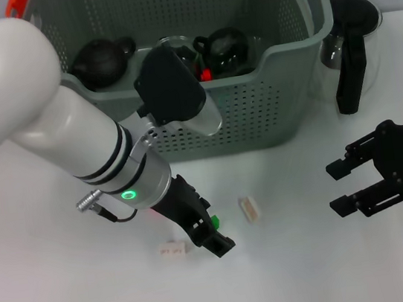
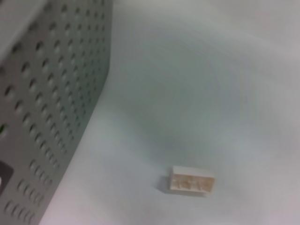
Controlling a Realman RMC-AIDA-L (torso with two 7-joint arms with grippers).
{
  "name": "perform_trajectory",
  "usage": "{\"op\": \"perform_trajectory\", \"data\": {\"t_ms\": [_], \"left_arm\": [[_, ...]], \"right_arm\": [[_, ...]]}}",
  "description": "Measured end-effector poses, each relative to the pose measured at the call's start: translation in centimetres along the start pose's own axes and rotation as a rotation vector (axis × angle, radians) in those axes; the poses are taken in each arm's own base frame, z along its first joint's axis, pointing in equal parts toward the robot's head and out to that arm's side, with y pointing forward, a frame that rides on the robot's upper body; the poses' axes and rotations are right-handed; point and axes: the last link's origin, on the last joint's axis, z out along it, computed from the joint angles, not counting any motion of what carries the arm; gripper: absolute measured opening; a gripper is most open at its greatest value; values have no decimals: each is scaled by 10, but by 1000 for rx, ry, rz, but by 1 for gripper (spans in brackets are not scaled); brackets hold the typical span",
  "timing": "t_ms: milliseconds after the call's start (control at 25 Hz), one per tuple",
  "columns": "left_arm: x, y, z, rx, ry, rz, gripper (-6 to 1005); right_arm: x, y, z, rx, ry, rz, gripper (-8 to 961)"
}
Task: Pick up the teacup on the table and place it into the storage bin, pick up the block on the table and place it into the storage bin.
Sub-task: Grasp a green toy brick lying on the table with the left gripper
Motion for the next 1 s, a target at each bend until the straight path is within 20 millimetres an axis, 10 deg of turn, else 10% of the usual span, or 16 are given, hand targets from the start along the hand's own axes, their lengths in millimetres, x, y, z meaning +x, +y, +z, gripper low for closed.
{"op": "perform_trajectory", "data": {"t_ms": [840, 1000], "left_arm": [[5, -2, 9, 77, -91, 1, 751], [7, -1, 9, 77, -96, -6, 621]], "right_arm": [[-3, -1, 7, 10, -2, -7, 665], [-3, -1, 7, 10, -2, -7, 665]]}}
